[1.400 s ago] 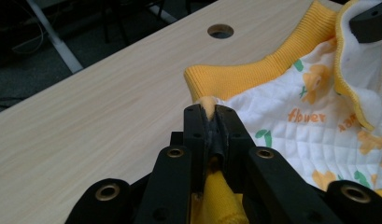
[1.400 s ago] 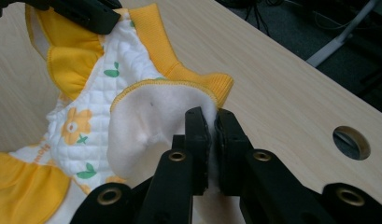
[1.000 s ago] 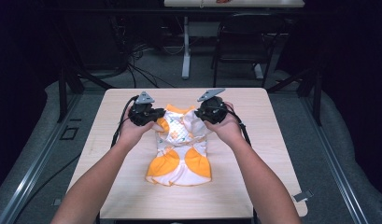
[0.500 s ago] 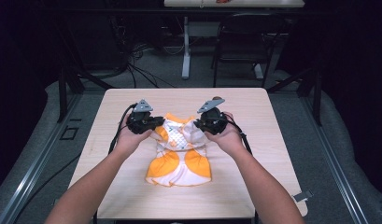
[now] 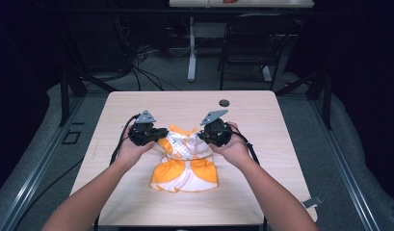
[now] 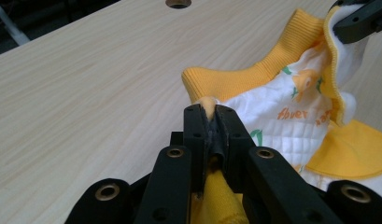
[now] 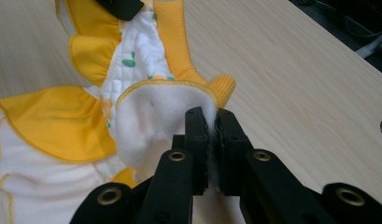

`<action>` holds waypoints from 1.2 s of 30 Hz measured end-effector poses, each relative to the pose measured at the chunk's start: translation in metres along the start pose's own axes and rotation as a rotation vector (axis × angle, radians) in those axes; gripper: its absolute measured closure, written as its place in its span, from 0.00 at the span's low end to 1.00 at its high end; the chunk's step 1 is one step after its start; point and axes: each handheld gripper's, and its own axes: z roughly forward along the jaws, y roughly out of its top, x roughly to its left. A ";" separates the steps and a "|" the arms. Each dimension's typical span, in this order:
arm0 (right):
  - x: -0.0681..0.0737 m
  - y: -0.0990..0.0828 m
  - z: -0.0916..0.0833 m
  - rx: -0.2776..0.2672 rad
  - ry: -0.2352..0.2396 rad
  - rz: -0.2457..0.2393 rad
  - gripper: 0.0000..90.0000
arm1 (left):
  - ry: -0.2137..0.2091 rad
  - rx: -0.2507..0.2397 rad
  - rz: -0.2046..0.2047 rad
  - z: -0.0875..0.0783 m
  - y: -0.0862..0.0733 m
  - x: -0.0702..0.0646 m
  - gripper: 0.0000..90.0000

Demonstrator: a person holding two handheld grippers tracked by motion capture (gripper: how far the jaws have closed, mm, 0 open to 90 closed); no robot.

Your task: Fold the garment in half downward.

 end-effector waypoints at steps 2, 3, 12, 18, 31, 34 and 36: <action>0.002 0.000 -0.001 0.007 0.004 -0.012 0.94 | -0.005 0.002 0.005 -0.001 -0.003 -0.001 0.93; 0.003 -0.001 -0.001 -0.002 0.006 -0.004 0.94 | -0.008 0.000 -0.001 -0.001 -0.005 -0.001 0.93; 0.011 -0.013 0.002 0.011 0.043 0.002 0.94 | -0.030 0.007 0.008 -0.002 -0.017 -0.009 0.93; 0.018 -0.021 0.000 0.021 0.051 -0.016 0.93 | -0.049 0.008 0.013 -0.004 -0.025 -0.015 0.93; 0.029 -0.037 0.001 0.016 0.081 -0.010 0.93 | -0.071 0.005 0.027 -0.012 -0.041 -0.026 0.92; 0.032 -0.040 0.000 0.011 0.083 -0.008 0.93 | -0.069 0.013 0.042 -0.013 -0.046 -0.030 0.91; 0.034 -0.043 -0.001 0.012 0.089 -0.009 0.92 | -0.070 0.013 0.051 -0.013 -0.049 -0.033 0.90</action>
